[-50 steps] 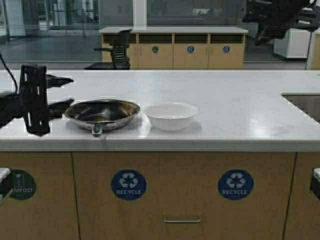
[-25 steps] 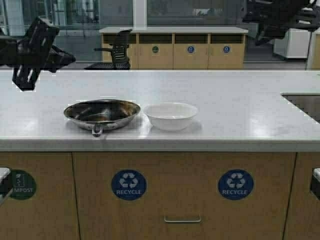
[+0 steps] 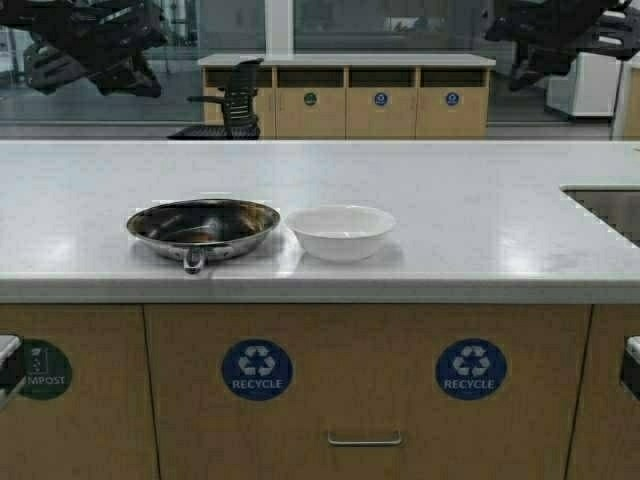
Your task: Add oil to the pan and cook the shrimp and serve it
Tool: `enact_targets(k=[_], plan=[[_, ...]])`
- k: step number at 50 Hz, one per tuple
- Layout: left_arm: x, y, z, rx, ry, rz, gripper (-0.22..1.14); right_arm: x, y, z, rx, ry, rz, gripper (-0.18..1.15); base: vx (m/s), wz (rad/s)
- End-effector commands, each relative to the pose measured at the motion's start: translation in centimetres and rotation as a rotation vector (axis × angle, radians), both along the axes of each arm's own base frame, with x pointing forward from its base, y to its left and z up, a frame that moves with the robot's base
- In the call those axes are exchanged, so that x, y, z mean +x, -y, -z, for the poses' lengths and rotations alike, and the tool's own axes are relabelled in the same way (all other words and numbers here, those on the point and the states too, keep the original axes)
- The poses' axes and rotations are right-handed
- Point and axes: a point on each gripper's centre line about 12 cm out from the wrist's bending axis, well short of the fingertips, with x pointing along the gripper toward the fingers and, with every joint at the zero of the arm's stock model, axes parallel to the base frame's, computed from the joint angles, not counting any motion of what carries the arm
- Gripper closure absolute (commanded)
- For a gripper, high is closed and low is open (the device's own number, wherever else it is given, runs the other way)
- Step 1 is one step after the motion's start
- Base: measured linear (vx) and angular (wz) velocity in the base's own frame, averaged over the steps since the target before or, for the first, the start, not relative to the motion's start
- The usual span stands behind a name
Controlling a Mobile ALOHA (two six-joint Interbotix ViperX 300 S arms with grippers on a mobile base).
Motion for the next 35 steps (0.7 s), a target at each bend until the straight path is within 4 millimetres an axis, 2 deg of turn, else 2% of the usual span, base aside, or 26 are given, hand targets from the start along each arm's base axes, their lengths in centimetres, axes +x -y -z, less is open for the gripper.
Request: enact_targets(k=[1,35], plan=[[0.09,0.13,-1.53,0.035,0.058,0.016,0.85,0.01,-0.13,-1.58,0.009,0.041,-0.007,0.89,0.0,0.0],[0.14,0.11,-1.81,0.067,0.073,0.027,0.85,-0.26,0.0,-1.22,-0.002,0.045,-0.008,0.89,0.0,0.0]])
